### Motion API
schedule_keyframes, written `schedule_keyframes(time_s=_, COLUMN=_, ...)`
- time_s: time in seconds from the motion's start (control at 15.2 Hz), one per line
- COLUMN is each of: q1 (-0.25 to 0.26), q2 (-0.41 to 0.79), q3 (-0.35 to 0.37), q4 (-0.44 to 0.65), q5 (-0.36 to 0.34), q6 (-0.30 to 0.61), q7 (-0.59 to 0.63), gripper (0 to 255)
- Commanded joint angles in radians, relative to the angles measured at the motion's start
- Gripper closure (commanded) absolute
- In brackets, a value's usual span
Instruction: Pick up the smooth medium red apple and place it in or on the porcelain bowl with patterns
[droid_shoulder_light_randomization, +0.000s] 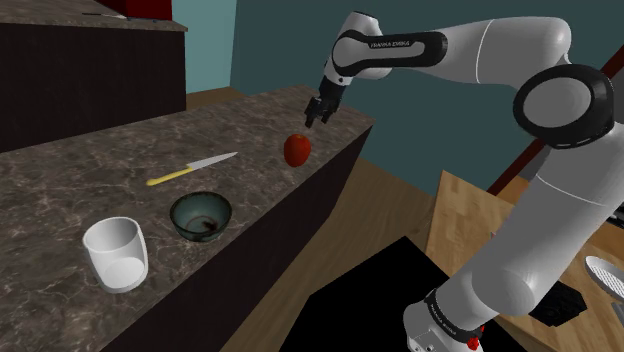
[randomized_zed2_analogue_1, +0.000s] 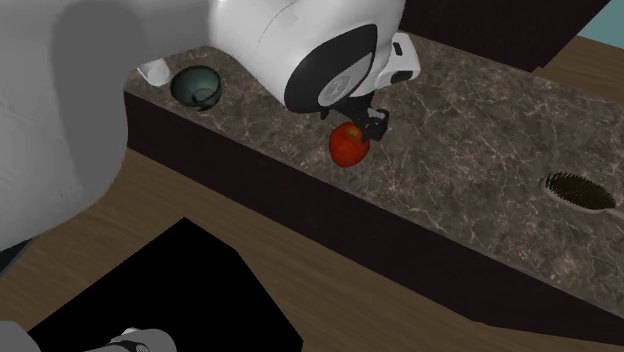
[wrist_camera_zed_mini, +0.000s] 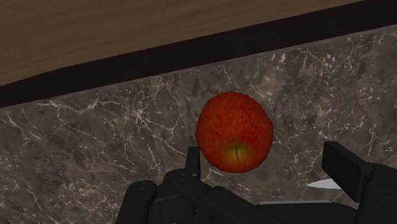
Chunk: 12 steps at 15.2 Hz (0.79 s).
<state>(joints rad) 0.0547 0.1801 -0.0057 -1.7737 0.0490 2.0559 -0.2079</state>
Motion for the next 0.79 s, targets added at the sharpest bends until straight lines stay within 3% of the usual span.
schedule_keyframes(time_s=0.0, q1=0.003, q2=0.073, q3=0.002, q4=0.081, q5=-0.005, q6=-0.001, q7=-0.001, gripper=0)
schedule_keyframes(time_s=0.2, q1=0.007, q2=0.159, q3=0.004, q4=0.184, q5=-0.012, q6=-0.011, q7=-0.002, gripper=0)
schedule_keyframes(time_s=0.73, q1=0.008, q2=0.199, q3=0.005, q4=0.141, q5=-0.011, q6=0.073, q7=-0.003, gripper=0)
